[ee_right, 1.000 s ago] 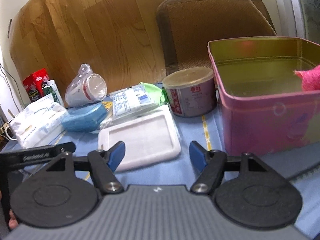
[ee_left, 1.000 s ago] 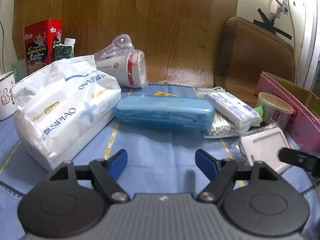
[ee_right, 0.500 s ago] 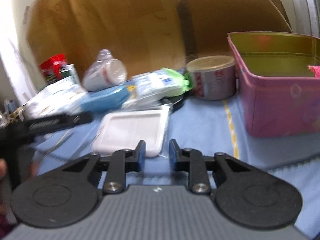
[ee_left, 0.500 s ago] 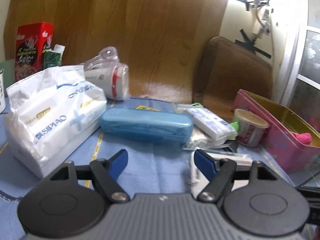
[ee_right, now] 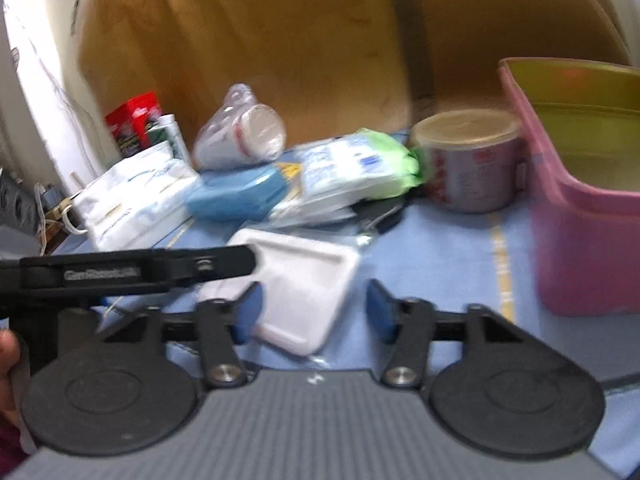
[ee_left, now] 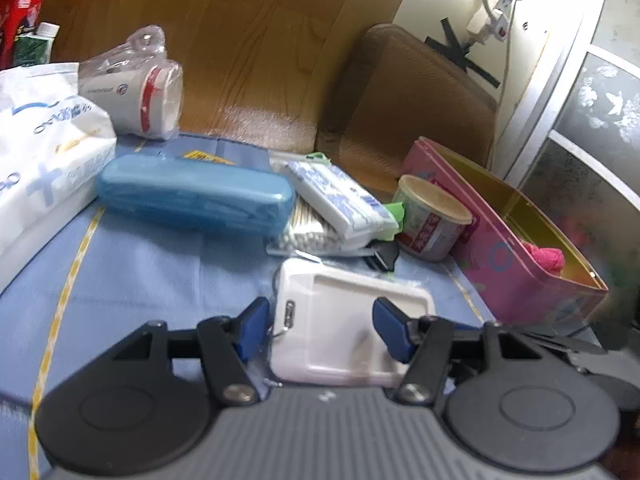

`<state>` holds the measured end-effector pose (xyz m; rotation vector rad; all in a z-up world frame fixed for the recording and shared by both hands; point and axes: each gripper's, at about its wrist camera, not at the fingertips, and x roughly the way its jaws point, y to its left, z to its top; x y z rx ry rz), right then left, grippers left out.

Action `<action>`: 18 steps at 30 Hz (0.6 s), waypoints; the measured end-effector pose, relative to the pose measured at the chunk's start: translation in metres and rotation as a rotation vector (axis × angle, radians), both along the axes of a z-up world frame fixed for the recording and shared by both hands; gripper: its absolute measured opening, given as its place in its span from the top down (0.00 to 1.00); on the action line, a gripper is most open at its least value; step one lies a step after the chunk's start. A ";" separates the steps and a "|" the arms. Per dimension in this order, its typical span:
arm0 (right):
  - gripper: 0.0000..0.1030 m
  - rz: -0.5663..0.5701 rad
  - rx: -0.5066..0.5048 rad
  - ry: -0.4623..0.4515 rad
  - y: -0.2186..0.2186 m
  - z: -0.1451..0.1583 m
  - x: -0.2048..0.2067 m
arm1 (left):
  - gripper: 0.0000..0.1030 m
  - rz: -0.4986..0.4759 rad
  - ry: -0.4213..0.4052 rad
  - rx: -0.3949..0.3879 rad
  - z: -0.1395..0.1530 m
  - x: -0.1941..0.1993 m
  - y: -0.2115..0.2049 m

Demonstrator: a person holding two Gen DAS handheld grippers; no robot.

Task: Organize soft objects
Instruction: 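Grasp the white plastic card case with the right gripper, then lower the white card case into the tin and open the right gripper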

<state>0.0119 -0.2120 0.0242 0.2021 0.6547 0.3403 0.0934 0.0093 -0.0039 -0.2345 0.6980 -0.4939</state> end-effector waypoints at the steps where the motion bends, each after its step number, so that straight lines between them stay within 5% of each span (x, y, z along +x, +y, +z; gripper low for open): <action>1: 0.60 -0.012 -0.011 -0.028 0.002 0.003 -0.006 | 0.46 -0.004 0.006 -0.016 0.002 -0.003 -0.002; 4: 0.68 -0.054 -0.048 -0.141 -0.005 0.018 -0.030 | 0.45 -0.044 -0.004 -0.078 0.017 -0.011 -0.011; 11: 0.69 -0.216 -0.073 -0.346 -0.059 0.058 -0.050 | 0.44 -0.170 -0.144 -0.048 0.071 -0.002 -0.092; 18: 0.68 -0.394 -0.038 -0.323 -0.138 0.058 -0.033 | 0.44 -0.254 -0.155 0.038 0.077 0.029 -0.195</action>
